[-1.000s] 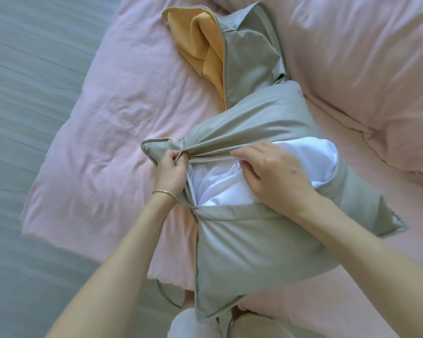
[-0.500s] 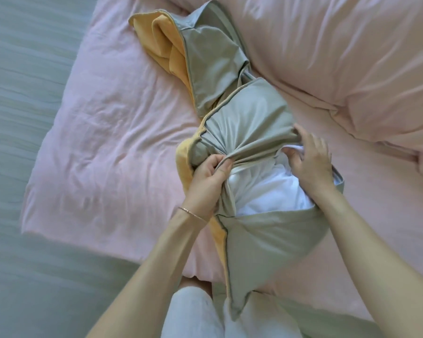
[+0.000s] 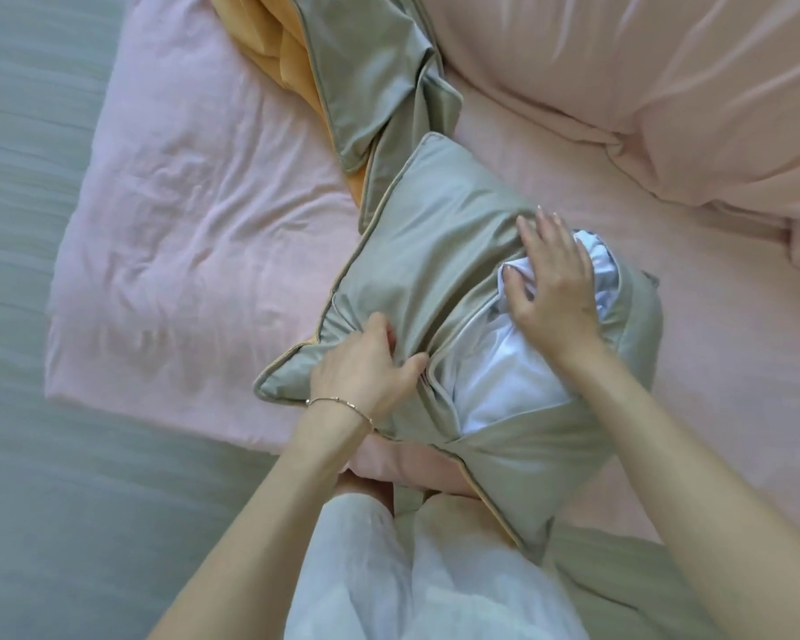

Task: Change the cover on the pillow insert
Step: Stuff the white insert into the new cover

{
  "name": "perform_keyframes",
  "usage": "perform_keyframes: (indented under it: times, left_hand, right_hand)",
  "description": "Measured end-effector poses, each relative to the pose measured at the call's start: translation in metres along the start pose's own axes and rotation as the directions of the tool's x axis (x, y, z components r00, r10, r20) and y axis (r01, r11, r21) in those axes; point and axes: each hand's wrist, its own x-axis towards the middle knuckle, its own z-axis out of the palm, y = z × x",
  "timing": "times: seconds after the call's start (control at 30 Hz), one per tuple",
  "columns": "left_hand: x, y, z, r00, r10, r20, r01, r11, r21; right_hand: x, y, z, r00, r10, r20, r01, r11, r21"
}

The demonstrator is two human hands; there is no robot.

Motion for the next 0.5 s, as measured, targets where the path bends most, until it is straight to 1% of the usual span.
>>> perform_keyframes:
  times: [0.03,0.13,0.23,0.33,0.4,0.5]
  left_hand:
    - [-0.003,0.006,-0.003,1.000,0.012,-0.024,-0.011,0.997,0.074]
    - [-0.010,0.022,-0.004,0.994,0.046,-0.101,-0.027,0.983,0.180]
    - [-0.012,0.035,0.001,0.992,0.063,-0.110,-0.032,0.965,0.261]
    - [-0.010,0.037,0.001,0.997,0.015,-0.073,0.000,0.980,0.200]
    - [-0.009,0.036,0.002,0.994,0.016,-0.112,0.001,0.989,0.147]
    - [-0.010,0.038,0.007,0.987,0.024,-0.160,0.001,0.988,0.153]
  right_hand:
    - [-0.003,0.001,-0.001,0.998,0.036,-0.055,-0.035,0.999,0.007]
    - [-0.013,0.007,-0.005,0.971,0.151,-0.185,-0.143,0.988,0.055]
    - [-0.020,0.016,-0.007,0.954,0.149,-0.259,-0.136,0.988,0.066]
    - [-0.023,0.018,-0.007,0.959,0.077,-0.272,-0.066,0.997,0.051]
    - [-0.026,0.016,-0.007,0.970,0.026,-0.244,-0.010,0.998,0.067]
    - [-0.032,0.014,-0.009,0.968,0.059,-0.244,-0.021,0.987,0.156]
